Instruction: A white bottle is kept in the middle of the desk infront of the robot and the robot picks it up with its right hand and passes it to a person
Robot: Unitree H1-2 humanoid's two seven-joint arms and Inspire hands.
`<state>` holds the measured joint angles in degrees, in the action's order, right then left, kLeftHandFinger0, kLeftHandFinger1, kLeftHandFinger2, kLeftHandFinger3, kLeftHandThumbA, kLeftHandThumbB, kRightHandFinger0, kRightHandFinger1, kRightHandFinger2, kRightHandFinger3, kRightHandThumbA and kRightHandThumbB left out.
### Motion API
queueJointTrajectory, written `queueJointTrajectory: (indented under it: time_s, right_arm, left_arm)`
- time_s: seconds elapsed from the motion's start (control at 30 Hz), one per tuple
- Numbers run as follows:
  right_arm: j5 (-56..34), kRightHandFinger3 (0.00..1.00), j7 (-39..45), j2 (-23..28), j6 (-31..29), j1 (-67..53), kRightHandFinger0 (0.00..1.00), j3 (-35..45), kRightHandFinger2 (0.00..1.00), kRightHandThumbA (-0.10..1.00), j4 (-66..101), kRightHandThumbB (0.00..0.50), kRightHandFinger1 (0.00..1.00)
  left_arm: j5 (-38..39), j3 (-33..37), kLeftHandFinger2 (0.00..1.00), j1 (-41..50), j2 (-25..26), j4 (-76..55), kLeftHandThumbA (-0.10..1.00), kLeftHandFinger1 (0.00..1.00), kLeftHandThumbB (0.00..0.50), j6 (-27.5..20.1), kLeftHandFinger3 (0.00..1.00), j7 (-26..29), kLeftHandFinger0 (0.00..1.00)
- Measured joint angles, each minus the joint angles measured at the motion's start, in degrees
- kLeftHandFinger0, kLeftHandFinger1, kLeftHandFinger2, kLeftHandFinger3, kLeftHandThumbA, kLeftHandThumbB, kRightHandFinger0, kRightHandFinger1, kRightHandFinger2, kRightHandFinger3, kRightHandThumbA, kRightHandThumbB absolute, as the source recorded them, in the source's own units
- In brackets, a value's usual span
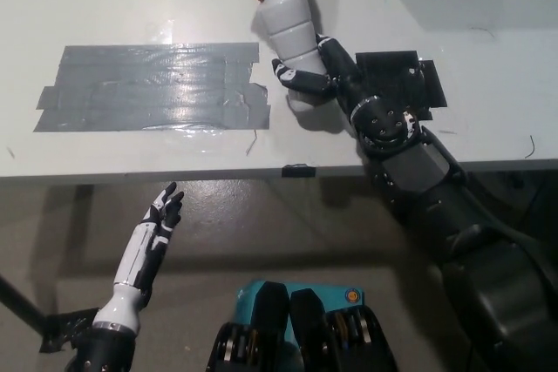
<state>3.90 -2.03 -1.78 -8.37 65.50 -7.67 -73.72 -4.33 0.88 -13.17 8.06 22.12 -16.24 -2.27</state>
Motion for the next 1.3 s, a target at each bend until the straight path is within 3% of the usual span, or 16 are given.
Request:
queueJointTrajectory:
  time_s: [0.17,0.27,0.37,0.4,0.43,0.47,0.5,0.53,0.6,0.73,0.8,0.93,1.03,1.1,1.17,1.3]
  right_arm:
    - [0.1,0.83,0.0,0.0,0.0,0.0,0.19,0.0,0.93,-0.1,-0.1,0.171,0.63]
    - [0.1,0.85,0.0,0.0,0.0,0.0,0.14,0.1,0.93,-0.1,-0.1,0.154,0.62]
    - [0.1,0.85,-0.1,-0.1,-0.1,0.0,0.22,0.2,0.92,-0.1,-0.1,0.17,0.64]
    - [0.1,0.93,-0.1,-0.1,-0.2,0.0,0.32,0.3,0.87,0.13,-0.1,0.203,0.66]
    - [0.1,1.0,-0.2,-0.1,-0.3,0.0,0.42,0.4,0.95,0.32,-0.1,0.269,0.73]
    - [0.1,1.0,-0.2,-0.1,-0.4,0.0,0.69,0.7,1.0,0.52,-0.1,0.395,1.0]
    - [0.0,1.0,-0.2,-0.1,-0.6,0.0,0.8,0.9,1.0,0.56,-0.1,0.394,1.0]
    - [-0.4,1.0,0.1,-0.2,-1.3,0.0,1.0,1.8,1.0,0.66,0.0,0.472,1.0]
    - [-0.8,1.0,0.6,-0.2,-2.1,0.0,1.0,2.6,1.0,0.67,0.2,0.499,1.0]
    - [-2.6,1.0,3.4,-0.2,-4.2,-0.1,1.0,5.1,1.0,0.86,0.3,0.5,1.0]
    - [-2.9,1.0,4.5,-0.2,-5.6,-0.1,1.0,5.4,1.0,0.86,0.3,0.5,1.0]
    - [-2.9,1.0,5.0,-0.1,-7.2,-0.5,1.0,5.5,1.0,0.98,0.6,0.492,1.0]
    - [-2.7,1.0,4.9,0.1,-8.6,-2.2,1.0,5.3,1.0,1.0,3.2,0.484,1.0]
    - [-2.5,1.0,4.7,0.4,-9.0,-4.0,1.0,5.2,1.0,1.0,6.6,0.478,1.0]
    - [-2.3,1.0,4.5,0.7,-9.0,-5.6,1.0,5.2,1.0,1.0,9.8,0.494,1.0]
    - [-2.1,1.0,4.4,1.3,-8.8,-10.8,1.0,5.2,1.0,1.0,19.2,0.434,1.0]
  left_arm:
    - [0.0,0.0,1.0,0.0,0.0,0.0,0.92,1.0,0.092,0.0,1.0,0.0,1.0]
    - [0.0,0.0,1.0,0.0,0.0,0.0,0.93,1.0,0.085,0.0,1.0,0.0,1.0]
    - [-0.1,0.1,1.0,0.0,0.0,0.0,0.93,1.0,0.073,0.1,1.0,0.0,1.0]
    - [-0.1,0.1,1.0,0.0,0.0,0.0,0.93,1.0,0.073,0.1,1.0,0.0,1.0]
    - [-0.1,0.1,1.0,0.0,0.0,0.0,0.94,1.0,0.066,0.1,1.0,0.0,1.0]
    - [-0.2,0.2,1.0,0.0,0.1,0.0,0.94,1.0,0.046,0.1,1.0,0.0,1.0]
    - [-0.2,0.2,1.0,0.0,0.1,0.0,0.94,1.0,0.041,0.1,1.0,0.0,1.0]
    - [-0.2,0.3,1.0,0.0,0.2,0.0,0.91,1.0,0.036,0.1,1.0,0.0,1.0]
    - [-0.2,0.4,1.0,0.0,0.3,0.0,0.9,1.0,0.043,0.1,1.0,0.0,1.0]
    - [-0.2,0.4,1.0,0.0,0.4,0.0,0.91,1.0,0.041,0.1,1.0,0.0,1.0]
    - [-0.2,0.6,1.0,0.0,0.4,-0.1,0.91,1.0,0.04,0.3,1.0,0.0,1.0]
    - [-0.2,0.7,1.0,0.0,0.4,-0.1,0.89,1.0,0.019,0.6,1.0,0.0,1.0]
    - [-0.3,0.8,1.0,0.0,0.5,-0.1,0.9,1.0,0.022,0.7,1.0,0.0,1.0]
    - [-0.3,0.9,1.0,0.0,0.5,-0.1,0.89,1.0,0.061,0.7,1.0,0.0,1.0]
    - [-0.2,0.8,1.0,0.0,0.6,-0.1,0.87,1.0,0.037,0.8,1.0,0.0,1.0]
    - [-0.2,0.9,1.0,0.0,0.6,0.1,0.88,1.0,0.033,0.8,1.0,0.0,1.0]
